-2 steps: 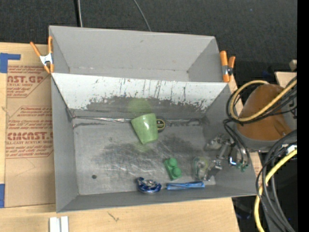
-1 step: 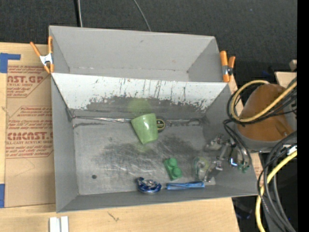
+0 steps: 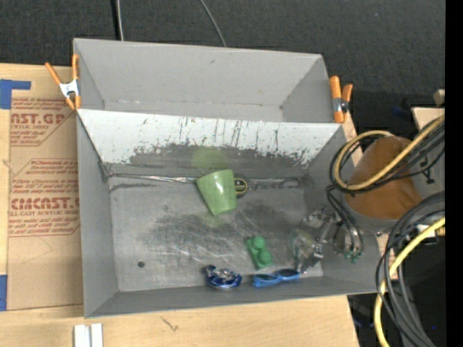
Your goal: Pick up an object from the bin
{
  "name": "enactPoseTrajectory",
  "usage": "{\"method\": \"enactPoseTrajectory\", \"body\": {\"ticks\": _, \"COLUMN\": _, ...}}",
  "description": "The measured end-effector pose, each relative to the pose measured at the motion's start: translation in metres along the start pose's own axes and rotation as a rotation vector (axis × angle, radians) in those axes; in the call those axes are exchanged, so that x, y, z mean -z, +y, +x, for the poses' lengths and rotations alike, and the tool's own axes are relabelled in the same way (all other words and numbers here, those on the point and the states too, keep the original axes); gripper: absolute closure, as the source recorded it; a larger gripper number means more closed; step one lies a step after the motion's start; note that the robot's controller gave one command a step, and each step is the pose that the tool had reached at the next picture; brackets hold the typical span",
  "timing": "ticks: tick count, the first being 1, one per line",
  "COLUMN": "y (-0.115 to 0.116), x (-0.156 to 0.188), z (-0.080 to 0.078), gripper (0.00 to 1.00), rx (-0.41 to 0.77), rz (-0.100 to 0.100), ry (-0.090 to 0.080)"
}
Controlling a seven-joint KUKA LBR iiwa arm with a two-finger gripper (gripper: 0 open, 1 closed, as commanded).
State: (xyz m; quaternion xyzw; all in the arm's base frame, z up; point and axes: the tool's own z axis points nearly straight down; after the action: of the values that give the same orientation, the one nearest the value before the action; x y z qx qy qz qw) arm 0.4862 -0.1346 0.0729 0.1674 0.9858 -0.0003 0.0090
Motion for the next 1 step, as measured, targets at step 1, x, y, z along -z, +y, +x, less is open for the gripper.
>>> {"method": "enactPoseTrajectory", "body": {"ticks": 1, "y": -0.0080, "x": -0.0008, "z": -0.0094, "gripper": 0.00, "rx": -0.170, "rz": -0.006, "ry": 0.018}}
